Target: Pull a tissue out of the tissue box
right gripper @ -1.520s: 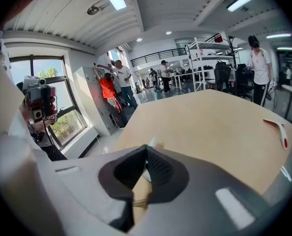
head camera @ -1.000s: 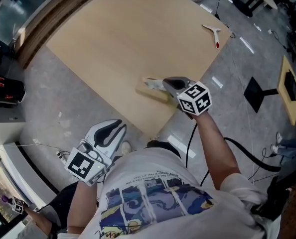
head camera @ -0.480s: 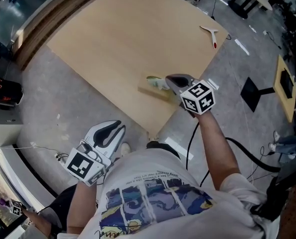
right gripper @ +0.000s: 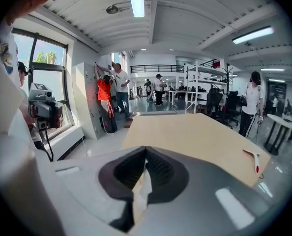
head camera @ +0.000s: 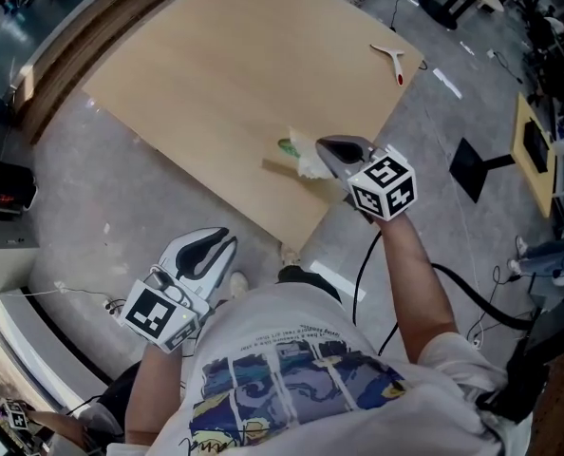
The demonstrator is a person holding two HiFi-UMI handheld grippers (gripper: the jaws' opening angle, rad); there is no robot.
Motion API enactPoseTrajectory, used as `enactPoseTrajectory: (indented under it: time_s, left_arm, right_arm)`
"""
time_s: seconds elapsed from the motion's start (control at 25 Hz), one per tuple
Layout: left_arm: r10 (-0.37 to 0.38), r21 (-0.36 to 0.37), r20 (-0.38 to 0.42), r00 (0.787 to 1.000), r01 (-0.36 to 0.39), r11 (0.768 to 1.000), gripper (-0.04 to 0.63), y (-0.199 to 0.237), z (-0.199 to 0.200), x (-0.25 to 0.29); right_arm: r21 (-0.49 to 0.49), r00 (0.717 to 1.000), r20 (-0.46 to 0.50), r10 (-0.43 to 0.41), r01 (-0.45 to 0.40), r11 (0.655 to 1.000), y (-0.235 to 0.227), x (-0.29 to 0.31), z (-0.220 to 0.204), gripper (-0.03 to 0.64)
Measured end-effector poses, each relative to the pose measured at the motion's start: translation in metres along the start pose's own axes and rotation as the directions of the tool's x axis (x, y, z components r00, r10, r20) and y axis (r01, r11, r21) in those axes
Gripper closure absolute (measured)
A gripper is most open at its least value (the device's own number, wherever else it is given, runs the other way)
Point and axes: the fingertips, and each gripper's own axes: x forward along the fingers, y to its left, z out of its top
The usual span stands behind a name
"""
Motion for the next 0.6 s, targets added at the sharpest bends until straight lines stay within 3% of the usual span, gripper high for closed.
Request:
enactPoseTrajectory:
  time_s: [0.6]
  left_arm:
    - [-0.102,0.010,0.008,0.995,0.101,0.995,0.534,-0.013,-0.009,-0.029]
  right_arm:
    - [-0.055,0.996,0.083,-0.040,0.045,0.997,0.072,-0.055,0.044,0.614]
